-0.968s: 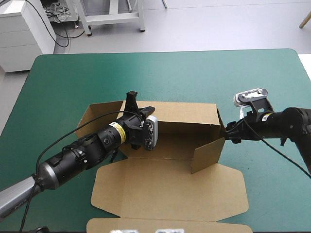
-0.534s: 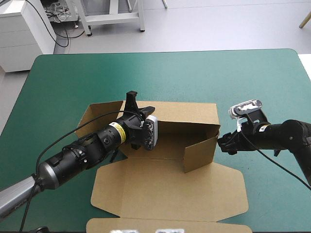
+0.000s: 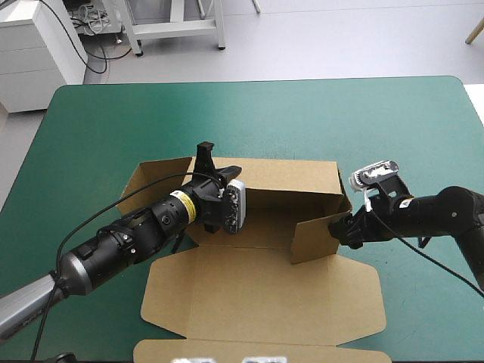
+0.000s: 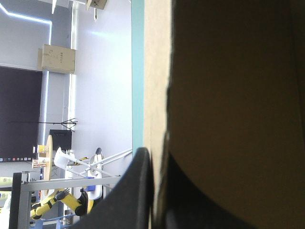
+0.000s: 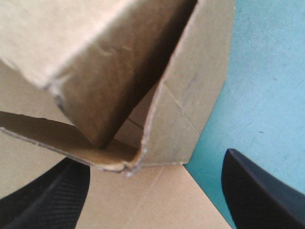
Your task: Fold the box
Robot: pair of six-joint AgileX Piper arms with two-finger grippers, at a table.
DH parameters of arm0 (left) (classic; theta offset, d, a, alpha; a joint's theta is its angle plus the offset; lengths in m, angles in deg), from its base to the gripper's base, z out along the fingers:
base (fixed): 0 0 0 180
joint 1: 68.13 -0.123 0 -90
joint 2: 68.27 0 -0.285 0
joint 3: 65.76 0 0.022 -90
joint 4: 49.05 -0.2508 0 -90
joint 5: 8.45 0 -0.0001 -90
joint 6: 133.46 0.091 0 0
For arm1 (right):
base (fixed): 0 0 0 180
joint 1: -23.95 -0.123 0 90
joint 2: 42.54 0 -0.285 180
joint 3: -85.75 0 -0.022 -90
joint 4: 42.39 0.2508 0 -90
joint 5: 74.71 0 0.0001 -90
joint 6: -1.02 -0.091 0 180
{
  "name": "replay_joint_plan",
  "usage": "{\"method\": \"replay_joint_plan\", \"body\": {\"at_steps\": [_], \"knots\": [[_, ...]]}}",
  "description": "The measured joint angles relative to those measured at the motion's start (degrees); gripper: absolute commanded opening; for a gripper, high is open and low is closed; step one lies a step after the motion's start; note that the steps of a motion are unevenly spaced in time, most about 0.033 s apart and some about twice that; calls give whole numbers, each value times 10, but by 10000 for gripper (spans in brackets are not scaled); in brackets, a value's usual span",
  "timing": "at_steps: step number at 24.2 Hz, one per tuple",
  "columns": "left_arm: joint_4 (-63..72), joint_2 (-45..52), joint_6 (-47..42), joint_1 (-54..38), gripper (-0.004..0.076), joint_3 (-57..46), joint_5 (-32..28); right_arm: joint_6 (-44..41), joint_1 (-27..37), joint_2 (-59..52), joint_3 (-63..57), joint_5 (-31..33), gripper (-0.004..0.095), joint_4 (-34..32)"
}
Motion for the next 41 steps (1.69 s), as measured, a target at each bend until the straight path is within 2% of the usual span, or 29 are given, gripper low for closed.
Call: {"method": "replay_joint_plan", "body": {"at_steps": [5,10,12,15,17,22,24,26,29,33,35,37,41], "knots": [[0,-1,0,0,-8,0,4,39,0,15,0,-10,699,52],[-5,-14,2,1,-8,3,5,55,-1,27,0,-34,684,67],[-12,-21,3,11,-8,5,15,61,-18,34,0,-60,620,67],[-13,-25,3,16,-8,8,25,63,-49,45,0,-86,463,65],[-14,-25,2,16,-8,9,28,63,-52,46,0,-96,330,54],[-14,-25,0,17,-8,9,29,65,-52,48,0,-105,97,35],[-14,-25,0,17,-7,9,29,65,-52,48,0,-106,-24,32],[-14,-26,0,17,7,9,29,65,-51,48,0,-108,-18,31],[-14,-26,-4,17,126,9,29,64,-51,48,0,-111,-18,32],[-4,-27,-18,19,414,9,35,58,-51,48,0,-115,-18,32],[5,-24,-28,26,529,6,45,56,-51,48,0,-119,-17,35],[15,-18,-32,36,576,3,53,56,-52,50,-1,-122,-17,43],[24,8,-34,65,577,-1,65,51,-53,52,-3,-130,-17,51]]}}
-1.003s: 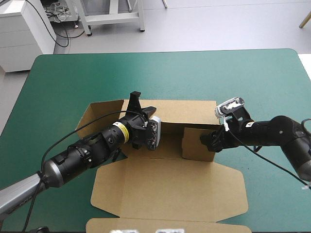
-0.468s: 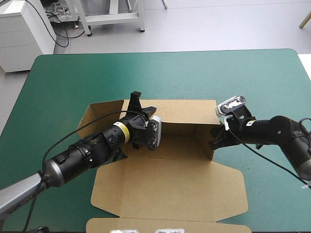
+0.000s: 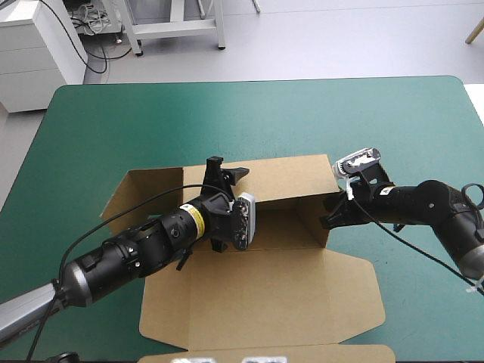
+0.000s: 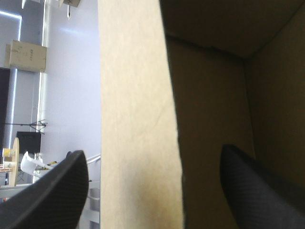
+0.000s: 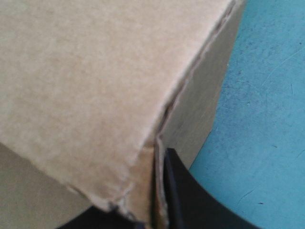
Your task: Fold the box
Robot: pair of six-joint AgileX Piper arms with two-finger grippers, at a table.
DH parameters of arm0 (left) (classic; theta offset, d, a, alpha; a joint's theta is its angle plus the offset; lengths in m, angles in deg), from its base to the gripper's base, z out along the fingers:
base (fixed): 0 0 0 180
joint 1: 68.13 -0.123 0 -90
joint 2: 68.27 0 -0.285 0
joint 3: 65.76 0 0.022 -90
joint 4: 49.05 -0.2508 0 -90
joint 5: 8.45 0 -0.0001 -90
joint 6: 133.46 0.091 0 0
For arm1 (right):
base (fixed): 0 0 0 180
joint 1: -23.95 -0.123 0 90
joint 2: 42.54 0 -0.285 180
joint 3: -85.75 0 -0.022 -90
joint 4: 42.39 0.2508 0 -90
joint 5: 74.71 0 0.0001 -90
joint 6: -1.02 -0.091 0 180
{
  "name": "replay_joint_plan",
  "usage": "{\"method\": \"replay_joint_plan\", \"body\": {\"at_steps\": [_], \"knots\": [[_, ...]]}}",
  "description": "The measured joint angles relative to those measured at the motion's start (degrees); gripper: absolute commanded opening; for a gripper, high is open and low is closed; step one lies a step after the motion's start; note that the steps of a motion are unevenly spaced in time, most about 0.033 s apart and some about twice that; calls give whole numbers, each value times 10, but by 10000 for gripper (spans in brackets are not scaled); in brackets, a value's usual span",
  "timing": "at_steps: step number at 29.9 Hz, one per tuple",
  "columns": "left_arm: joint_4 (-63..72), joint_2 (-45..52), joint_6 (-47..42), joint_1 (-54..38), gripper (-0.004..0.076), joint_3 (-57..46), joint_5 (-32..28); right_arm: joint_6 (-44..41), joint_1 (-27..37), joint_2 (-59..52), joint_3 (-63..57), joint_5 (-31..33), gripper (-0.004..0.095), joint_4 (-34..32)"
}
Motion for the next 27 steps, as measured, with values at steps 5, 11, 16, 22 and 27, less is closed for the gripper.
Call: {"method": "replay_joint_plan", "body": {"at_steps": [5,11,16,22,27], "knots": [[9,34,0,55,577,0,41,-3,-5,0,0,-6,-17,13],[11,72,-17,133,577,-1,119,-4,-5,0,0,-11,-17,15],[14,101,-32,202,523,-1,163,-4,-5,0,0,-13,-18,15],[21,102,-45,262,10,22,230,-4,-5,0,0,-14,-18,14],[39,82,-46,270,19,87,282,-7,-5,0,0,-15,-18,6]]}}
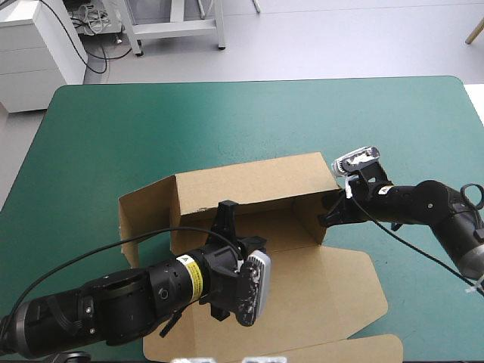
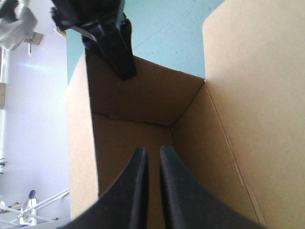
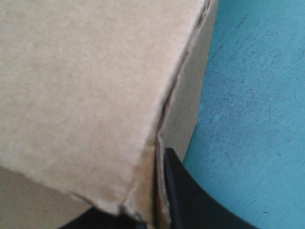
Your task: Fold the box
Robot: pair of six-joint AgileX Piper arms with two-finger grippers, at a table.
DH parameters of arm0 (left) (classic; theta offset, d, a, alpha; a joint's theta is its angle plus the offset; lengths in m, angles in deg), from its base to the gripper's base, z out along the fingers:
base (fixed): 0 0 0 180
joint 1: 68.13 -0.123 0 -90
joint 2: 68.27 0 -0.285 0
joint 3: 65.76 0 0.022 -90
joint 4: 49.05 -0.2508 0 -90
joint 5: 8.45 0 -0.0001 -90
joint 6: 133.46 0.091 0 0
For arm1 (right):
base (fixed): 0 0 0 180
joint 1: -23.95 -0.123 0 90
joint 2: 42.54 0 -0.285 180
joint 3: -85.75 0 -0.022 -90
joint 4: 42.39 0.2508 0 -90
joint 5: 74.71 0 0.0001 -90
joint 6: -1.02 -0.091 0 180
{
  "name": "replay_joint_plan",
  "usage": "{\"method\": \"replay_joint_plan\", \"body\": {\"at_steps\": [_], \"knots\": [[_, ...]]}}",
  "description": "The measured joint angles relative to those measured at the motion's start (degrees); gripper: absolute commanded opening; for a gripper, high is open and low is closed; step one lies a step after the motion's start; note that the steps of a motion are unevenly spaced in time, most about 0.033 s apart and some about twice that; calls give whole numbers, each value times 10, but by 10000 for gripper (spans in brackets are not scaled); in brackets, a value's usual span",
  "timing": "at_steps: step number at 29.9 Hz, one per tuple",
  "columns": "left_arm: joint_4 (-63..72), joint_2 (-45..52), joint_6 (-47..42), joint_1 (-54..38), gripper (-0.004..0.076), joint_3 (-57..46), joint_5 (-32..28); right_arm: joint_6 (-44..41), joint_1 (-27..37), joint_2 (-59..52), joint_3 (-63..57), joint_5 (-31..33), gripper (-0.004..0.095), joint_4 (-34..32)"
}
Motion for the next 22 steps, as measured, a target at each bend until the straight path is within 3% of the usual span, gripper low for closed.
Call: {"method": "replay_joint_plan", "body": {"at_steps": [2,10,15,22], "knots": [[19,-15,0,1,19,46,37,-3,0,0,0,-1,-18,-5],[79,-121,21,-21,17,244,292,-7,0,0,0,-1,-18,-10],[113,-133,28,-93,17,312,313,-10,0,0,0,-1,-18,-13],[139,-113,-28,-251,6,349,325,-26,0,0,0,0,-18,-38]]}}
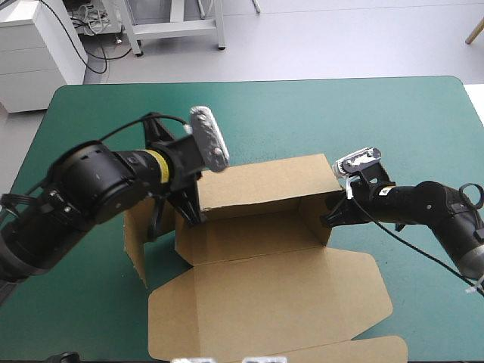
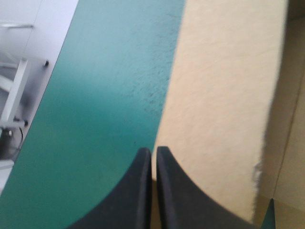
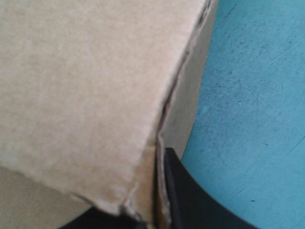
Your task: Fold the box
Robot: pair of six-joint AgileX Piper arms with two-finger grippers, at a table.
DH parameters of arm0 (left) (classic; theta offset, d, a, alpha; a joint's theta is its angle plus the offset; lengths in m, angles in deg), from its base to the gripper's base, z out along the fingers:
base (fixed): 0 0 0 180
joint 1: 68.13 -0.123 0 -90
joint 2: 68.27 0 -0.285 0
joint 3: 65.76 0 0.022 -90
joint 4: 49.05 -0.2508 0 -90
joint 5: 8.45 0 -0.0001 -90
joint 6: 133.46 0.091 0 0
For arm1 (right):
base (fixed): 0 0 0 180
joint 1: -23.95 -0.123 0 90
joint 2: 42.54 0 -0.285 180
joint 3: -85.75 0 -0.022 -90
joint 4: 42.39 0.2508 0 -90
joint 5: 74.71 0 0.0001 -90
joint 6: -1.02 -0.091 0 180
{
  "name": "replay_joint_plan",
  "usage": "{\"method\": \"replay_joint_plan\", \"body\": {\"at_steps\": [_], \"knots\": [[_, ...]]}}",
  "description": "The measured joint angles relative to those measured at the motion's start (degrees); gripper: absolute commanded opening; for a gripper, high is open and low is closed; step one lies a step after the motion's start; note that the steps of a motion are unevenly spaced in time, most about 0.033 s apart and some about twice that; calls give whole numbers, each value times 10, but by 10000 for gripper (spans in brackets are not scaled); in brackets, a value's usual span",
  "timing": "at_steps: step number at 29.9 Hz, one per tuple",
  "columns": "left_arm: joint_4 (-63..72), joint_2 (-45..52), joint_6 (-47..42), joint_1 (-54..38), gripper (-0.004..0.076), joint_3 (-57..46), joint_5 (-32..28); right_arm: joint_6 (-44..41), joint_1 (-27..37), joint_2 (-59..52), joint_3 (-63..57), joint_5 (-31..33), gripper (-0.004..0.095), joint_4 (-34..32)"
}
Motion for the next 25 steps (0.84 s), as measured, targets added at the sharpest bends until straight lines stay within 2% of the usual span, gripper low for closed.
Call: {"method": "replay_joint_plan", "body": {"at_steps": [7,10,18,25], "knots": [[23,43,-92,-149,-8,-1,0,-6,0,0,1,-1,-18,-7],[26,67,-110,-194,-8,-13,0,-21,0,0,10,4,-18,-30],[40,117,-116,-218,-8,-60,0,-129,0,-11,51,36,-18,-168],[40,127,-116,-218,-8,-67,-1,-186,0,-13,66,66,-18,-208]]}}
